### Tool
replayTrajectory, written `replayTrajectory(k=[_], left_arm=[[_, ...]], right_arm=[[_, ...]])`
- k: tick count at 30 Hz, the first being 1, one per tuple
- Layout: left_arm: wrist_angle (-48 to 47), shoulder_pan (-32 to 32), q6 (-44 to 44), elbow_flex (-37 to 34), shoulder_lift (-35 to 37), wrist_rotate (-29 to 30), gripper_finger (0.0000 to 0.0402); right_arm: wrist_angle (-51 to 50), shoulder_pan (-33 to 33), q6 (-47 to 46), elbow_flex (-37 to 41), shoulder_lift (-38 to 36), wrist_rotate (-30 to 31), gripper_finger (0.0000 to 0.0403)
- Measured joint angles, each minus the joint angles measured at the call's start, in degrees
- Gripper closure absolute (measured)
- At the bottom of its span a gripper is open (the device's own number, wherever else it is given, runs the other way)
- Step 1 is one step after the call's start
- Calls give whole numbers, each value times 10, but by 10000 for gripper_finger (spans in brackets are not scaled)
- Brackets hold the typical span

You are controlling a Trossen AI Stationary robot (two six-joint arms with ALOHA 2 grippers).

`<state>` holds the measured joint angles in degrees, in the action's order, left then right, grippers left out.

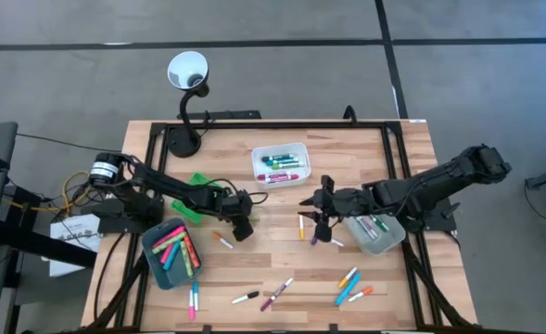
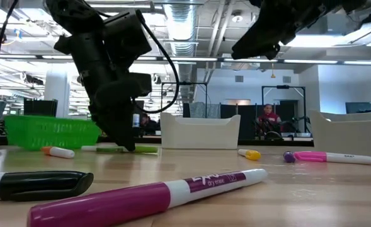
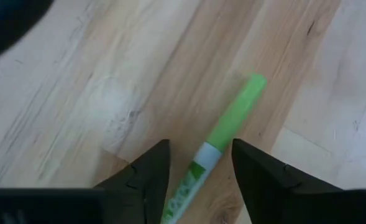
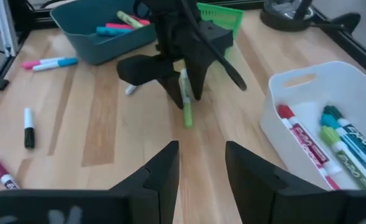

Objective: Pick & Place Markers
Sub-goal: Put the small light green marker pen into the gray bin

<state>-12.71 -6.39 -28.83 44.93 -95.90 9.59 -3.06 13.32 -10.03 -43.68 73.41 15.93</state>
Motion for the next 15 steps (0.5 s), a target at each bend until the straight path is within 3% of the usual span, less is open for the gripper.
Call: replayTrajectory(k=[15], left_arm=[[8,-1,46,1,-15,30,342]], right_arm=[[5,2,0,0,0,-11,283]])
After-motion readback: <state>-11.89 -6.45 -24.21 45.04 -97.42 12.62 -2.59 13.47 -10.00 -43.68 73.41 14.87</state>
